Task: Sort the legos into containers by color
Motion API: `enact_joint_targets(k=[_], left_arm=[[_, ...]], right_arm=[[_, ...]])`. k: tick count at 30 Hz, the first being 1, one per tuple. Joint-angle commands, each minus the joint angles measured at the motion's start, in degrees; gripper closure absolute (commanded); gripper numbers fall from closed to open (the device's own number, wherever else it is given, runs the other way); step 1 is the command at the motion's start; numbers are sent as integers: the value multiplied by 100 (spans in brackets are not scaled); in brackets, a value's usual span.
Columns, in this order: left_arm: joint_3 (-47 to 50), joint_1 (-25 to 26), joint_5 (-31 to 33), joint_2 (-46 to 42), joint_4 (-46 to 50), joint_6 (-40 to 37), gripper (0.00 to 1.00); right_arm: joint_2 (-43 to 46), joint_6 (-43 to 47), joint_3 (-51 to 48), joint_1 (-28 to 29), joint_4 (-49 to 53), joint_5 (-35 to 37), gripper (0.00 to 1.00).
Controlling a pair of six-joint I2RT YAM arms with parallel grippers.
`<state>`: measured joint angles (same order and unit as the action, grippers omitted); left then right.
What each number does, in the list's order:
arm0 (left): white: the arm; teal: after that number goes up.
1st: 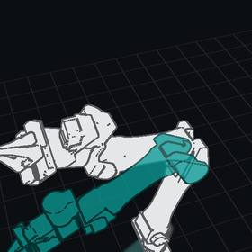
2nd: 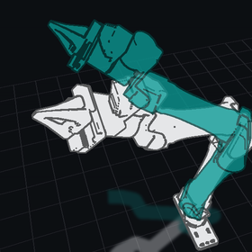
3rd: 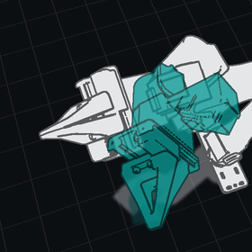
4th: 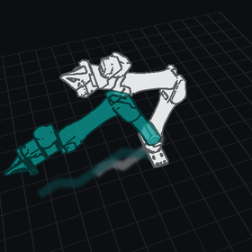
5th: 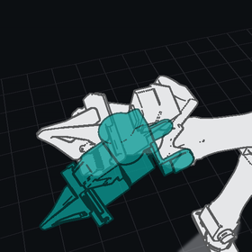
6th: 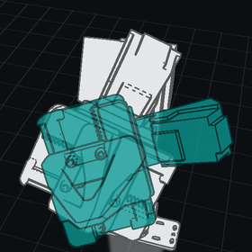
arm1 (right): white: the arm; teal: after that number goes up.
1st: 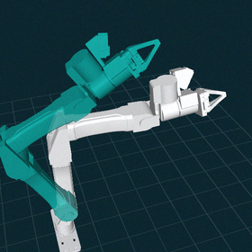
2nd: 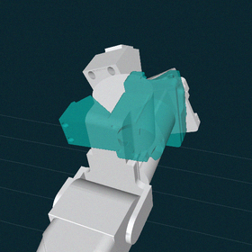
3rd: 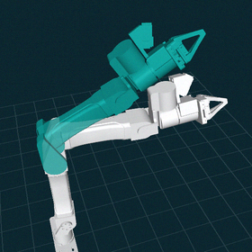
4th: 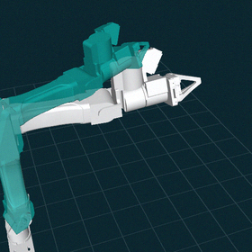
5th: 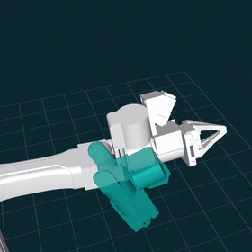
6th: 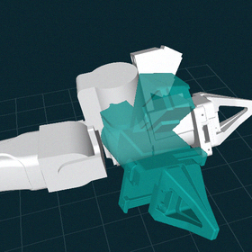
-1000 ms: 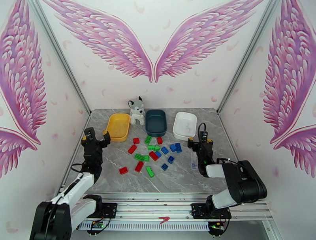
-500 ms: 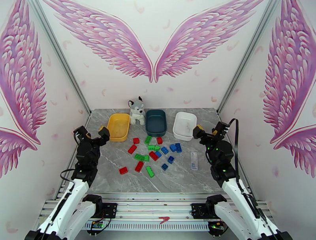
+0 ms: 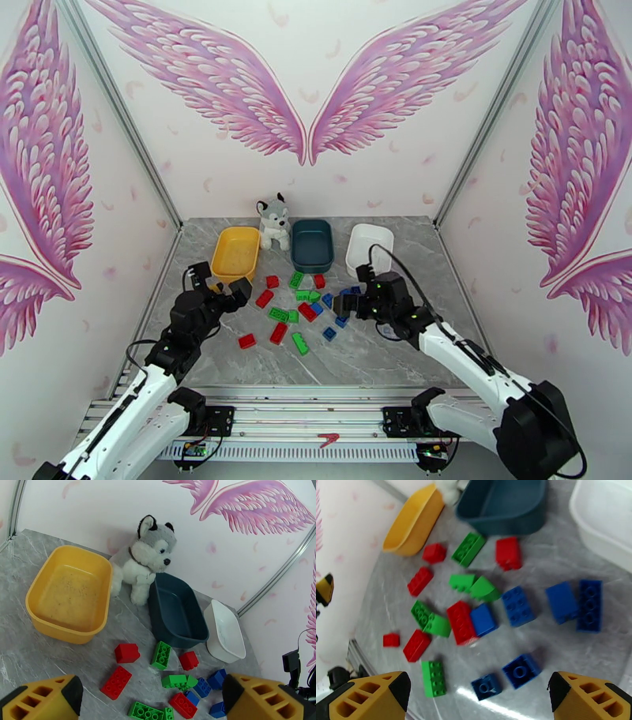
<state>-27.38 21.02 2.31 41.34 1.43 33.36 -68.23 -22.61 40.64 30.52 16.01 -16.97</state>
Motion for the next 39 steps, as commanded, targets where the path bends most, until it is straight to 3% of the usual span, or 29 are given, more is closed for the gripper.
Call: enact_joint_targets(k=[1, 3, 7, 16, 33, 39], left_arm=[[372, 71, -342, -62, -289, 136, 1], [276, 106, -746, -56, -285, 82, 1], [372, 216, -479, -56, -164, 42, 1], [299, 201, -205, -57, 181, -163, 5], [347, 151, 110, -56, 283, -150, 7], [356, 98, 65, -56, 279, -121, 7]], right_arm=[[-615, 344, 462, 694, 79, 308, 16], [-1136, 453, 795, 1122, 239, 494, 27], [-1741, 481, 951, 1559, 168, 594, 36], [-2378, 462, 1234, 2128, 227, 1020, 32], [-3261, 309, 1876, 2549, 818, 1731, 50], [-3368, 8, 2080, 2564, 1199, 1784, 81]])
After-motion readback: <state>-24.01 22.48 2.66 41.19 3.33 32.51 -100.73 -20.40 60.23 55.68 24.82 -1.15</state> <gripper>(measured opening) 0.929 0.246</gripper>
